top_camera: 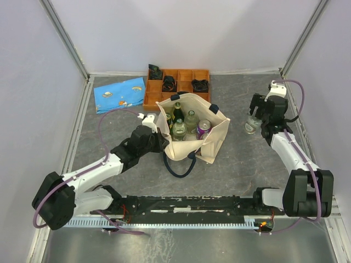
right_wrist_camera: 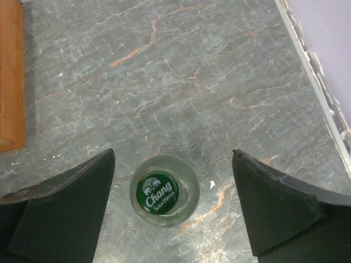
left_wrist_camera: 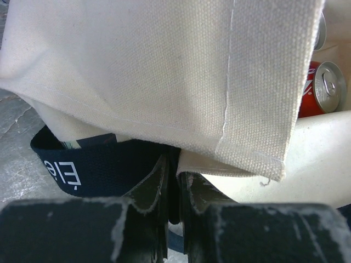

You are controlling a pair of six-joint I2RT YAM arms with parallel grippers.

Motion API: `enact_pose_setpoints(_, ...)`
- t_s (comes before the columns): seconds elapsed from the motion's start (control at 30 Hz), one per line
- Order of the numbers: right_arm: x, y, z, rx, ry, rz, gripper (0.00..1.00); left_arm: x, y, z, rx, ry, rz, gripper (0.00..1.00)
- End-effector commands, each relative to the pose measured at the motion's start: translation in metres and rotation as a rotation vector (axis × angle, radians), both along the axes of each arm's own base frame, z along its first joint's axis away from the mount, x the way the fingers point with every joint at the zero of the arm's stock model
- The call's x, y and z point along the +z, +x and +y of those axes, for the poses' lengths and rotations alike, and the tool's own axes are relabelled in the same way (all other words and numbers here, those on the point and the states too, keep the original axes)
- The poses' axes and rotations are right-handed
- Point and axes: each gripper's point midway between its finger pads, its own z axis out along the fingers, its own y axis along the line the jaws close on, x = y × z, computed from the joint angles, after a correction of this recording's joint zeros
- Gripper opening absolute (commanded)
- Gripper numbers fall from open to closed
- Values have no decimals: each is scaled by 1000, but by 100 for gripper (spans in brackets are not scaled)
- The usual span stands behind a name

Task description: Take the beverage out of the canvas bag

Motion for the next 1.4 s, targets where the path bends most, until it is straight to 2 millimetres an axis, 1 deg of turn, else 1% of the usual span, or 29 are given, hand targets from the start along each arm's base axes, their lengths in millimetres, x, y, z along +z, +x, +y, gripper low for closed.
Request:
enact_pose_setpoints(0.0,30,0,-2,-34,5,-99,96,-29,-14,24,5,124,52,3)
enact_pose_setpoints(0.07,49,-5,3,-27,1,-132,98,-28,-15,26,8,122,49,3)
enact_pose_setpoints(0.1,63,-8,7,-21,-4,-155,98,-27,-15,26,10,121,47,3)
enact_pose_setpoints(0.13,84,-14,12,-16,-11,-187,98,-27,-16,27,11,120,45,3)
enact_pose_setpoints(0.17,99,-20,18,-3,-18,-195,96,-28,-16,28,13,122,43,3)
enact_pose_setpoints(0.23,135,-32,40,41,-37,-213,92,-27,-16,29,20,119,41,3)
enact_pose_setpoints(0.3,169,-48,63,88,-51,-220,86,-29,-17,29,19,114,39,3)
enact_pose_setpoints(0.4,213,-71,100,196,3,-244,76,-30,-17,27,15,102,37,3)
enact_pose_setpoints(0.47,226,-84,124,268,50,-229,67,-32,-18,26,10,97,40,3)
enact_pose_setpoints(0.53,230,-93,146,339,74,-200,57,-33,-19,25,6,96,43,3)
enact_pose_setpoints(0.63,224,-104,185,454,60,-144,47,-32,-20,25,5,89,40,3)
enact_pose_setpoints(0.73,211,-114,230,542,-30,-100,45,-28,-20,26,4,81,30,3)
enact_pose_setpoints(0.83,189,-125,278,625,-134,-33,45,-26,-20,27,11,78,24,3)
enact_pose_setpoints(0.9,167,-124,302,652,-147,27,45,-26,-21,28,14,75,24,3)
enact_pose_setpoints(0.97,146,-124,316,665,-129,91,45,-25,-21,27,17,69,22,3)
enact_pose_setpoints(1.0,137,-124,318,661,-131,122,46,-25,-21,27,17,66,21,3)
enact_pose_setpoints(1.07,119,-125,318,630,-138,178,47,-25,-21,27,19,61,19,3)
enact_pose_setpoints(1.17,92,-130,307,566,-166,268,52,-27,-20,27,21,58,16,3)
enact_pose_setpoints(1.27,53,-140,287,505,-227,380,57,-31,-21,27,21,63,23,3)
enact_pose_setpoints(1.37,24,-153,262,441,-256,448,58,-35,-21,27,21,65,30,3)
